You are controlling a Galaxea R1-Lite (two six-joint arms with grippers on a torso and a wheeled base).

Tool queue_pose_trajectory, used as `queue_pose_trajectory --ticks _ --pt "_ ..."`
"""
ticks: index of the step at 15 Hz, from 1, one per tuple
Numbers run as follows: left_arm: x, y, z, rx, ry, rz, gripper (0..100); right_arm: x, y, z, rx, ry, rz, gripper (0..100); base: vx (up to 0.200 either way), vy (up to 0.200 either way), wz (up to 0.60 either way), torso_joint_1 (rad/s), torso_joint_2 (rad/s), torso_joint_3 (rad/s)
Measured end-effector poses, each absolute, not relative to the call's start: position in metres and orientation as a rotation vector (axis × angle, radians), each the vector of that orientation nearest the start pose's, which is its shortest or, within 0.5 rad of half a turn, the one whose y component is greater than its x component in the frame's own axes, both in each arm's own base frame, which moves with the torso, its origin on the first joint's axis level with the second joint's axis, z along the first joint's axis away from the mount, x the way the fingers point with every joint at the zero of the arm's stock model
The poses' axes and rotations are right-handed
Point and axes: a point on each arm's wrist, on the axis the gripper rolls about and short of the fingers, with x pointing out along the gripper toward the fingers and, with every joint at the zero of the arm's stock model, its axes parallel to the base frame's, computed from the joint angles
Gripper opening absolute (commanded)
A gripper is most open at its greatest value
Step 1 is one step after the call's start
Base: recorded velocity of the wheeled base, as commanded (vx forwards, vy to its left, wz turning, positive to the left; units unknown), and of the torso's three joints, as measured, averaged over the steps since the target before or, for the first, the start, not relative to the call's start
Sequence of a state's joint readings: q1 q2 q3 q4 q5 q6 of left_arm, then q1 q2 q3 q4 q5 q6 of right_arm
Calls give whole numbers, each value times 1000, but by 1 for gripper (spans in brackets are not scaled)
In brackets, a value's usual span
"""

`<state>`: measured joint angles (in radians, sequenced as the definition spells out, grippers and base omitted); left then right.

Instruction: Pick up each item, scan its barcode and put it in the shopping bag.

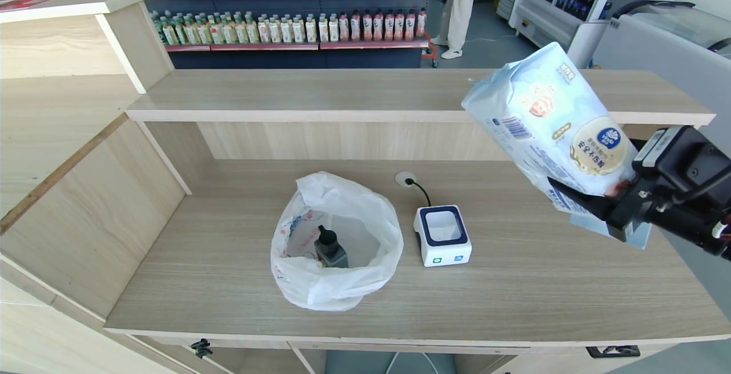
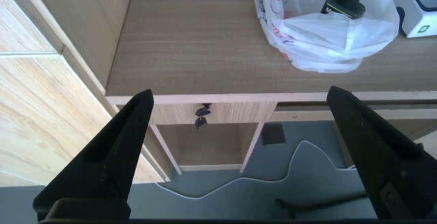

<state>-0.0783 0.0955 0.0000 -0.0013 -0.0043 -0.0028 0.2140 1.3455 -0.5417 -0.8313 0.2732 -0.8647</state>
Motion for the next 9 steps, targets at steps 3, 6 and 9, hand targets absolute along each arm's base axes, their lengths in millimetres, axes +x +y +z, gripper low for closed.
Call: queue_pose_trajectory --ticks 3,6,9 --pt "-15 1 77 1 94 -82 100 220 46 217 -923 -283 428 0 0 0 0 0 0 0" --pt "-15 1 77 1 94 -82 100 237 47 214 -977 -314 437 0 0 0 0 0 0 0" --pt "-15 1 77 1 94 -82 100 244 50 210 -985 -343 513 0 0 0 400 0 0 3"
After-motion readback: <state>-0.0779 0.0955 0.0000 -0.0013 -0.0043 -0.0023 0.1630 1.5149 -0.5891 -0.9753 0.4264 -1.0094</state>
